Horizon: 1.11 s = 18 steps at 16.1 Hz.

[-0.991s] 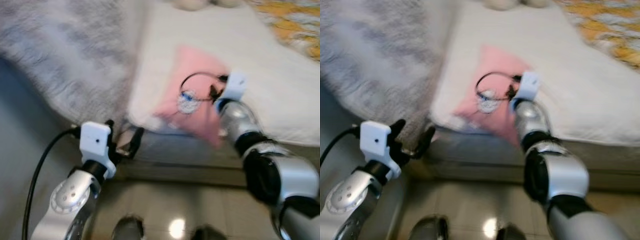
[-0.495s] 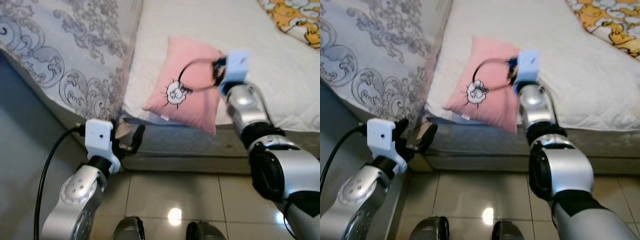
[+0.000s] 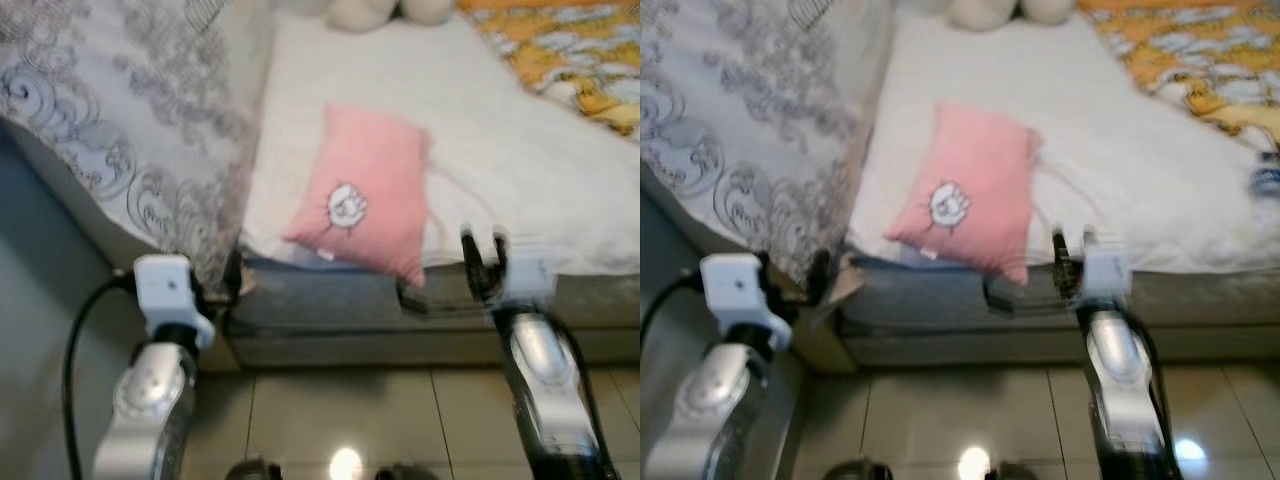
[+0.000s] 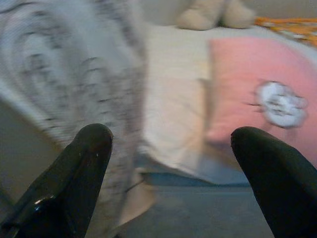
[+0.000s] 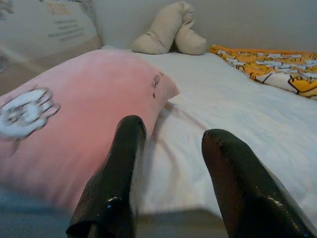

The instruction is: Clean up the room

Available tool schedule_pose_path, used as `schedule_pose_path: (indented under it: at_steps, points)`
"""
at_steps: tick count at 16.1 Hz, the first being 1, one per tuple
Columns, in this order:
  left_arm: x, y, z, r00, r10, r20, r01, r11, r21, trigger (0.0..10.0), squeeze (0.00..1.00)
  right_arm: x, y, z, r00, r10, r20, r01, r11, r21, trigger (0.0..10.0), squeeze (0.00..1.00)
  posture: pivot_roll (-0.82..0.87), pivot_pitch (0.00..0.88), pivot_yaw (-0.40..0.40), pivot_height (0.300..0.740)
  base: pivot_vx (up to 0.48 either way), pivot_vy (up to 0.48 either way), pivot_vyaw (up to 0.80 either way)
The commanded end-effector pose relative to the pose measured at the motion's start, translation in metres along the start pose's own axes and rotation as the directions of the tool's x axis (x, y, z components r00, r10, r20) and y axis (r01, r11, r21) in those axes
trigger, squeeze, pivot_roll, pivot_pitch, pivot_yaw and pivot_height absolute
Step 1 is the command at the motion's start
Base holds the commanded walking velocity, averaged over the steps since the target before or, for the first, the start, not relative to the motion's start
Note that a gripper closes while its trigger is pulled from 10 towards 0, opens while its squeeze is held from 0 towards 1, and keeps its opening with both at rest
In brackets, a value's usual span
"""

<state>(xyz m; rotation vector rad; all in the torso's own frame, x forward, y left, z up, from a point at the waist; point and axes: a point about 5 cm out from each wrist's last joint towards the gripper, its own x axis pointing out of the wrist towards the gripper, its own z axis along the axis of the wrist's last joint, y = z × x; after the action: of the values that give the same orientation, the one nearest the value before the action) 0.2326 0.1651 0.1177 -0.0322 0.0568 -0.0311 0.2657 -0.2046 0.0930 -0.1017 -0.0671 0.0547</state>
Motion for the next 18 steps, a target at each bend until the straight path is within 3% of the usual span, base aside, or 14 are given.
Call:
schedule_pose_path:
  at_steps: [1, 2, 3, 5, 8, 11, 13, 18]
  points:
    - [0.0, -0.003, -0.003, 1.0, -0.01, 0.0, 0.009, 0.999, 0.034, 10.0, 0.0, -0.004, 0.002, 0.01, 0.999, 0.029, 0.045, -0.031, 0.999, 0.03, 10.0, 0.0, -0.17, 0.0, 0.085, 0.74, 0.0, 0.0, 0.0]
    - [0.0, -0.003, -0.004, 1.0, -0.006, 0.0, 0.006, 0.999, 0.036, 10.0, 0.0, -0.008, 0.001, 0.009, 0.999, 0.024, 0.03, -0.025, 0.999, 0.041, 10.0, 0.0, -0.17, 0.0, 0.085, 0.74, 0.0, 0.0, 0.0]
    - [0.01, -0.01, -0.001, 1.0, -0.021, 0.019, 0.02, 0.999, 0.036, 10.0, 0.0, -0.006, 0.002, 0.011, 1.0, 0.022, 0.021, -0.023, 0.999, 0.046, 10.0, 0.0, -0.18, 0.0, 0.098, 0.74, 0.0, 0.0, 0.0]
    - [0.026, -0.019, 0.007, 0.996, -0.051, 0.066, 0.052, 0.999, -0.012, 10.0, 0.0, 0.009, 0.008, 0.017, 0.998, 0.048, 0.032, -0.05, 0.998, 0.05, 10.0, 0.0, -0.19, 0.0, 0.11, 0.74, 0.176, -0.161, 0.0]
    - [0.039, -0.02, 0.008, 0.997, -0.029, 0.073, 0.03, 1.0, -0.008, 10.0, 0.0, 0.031, 0.023, 0.021, 0.995, 0.096, 0.03, -0.098, 0.993, 0.07, 10.0, 0.0, -0.19, 0.0, 0.121, 0.74, 0.364, -0.31, 0.0]
    - [0.047, -0.015, 0.003, 0.998, -0.016, 0.056, 0.015, 1.0, 0.017, 10.0, 0.0, 0.041, 0.032, 0.019, 0.992, 0.127, 0.001, -0.126, 0.988, 0.094, 10.0, 0.0, -0.18, 0.0, 0.12, 0.74, 0.129, 0.0, 0.2]
    - [0.048, -0.014, 0.003, 0.998, -0.014, 0.056, 0.013, 1.0, 0.021, 10.0, 0.0, 0.043, 0.035, 0.02, 0.991, 0.133, 0.004, -0.133, 0.987, 0.095, 10.0, 0.0, -0.18, 0.0, 0.12, 0.74, 0.0, -0.463, 0.76]
    - [0.052, -0.006, -0.001, 0.997, 0.05, 0.054, -0.049, 0.998, -0.034, 10.0, 0.0, 0.05, 0.04, 0.019, 0.991, 0.132, -0.011, -0.131, 0.987, 0.095, 10.0, 0.0, -0.17, 0.0, 0.119, 0.74, 0.055, -0.342, 0.42]
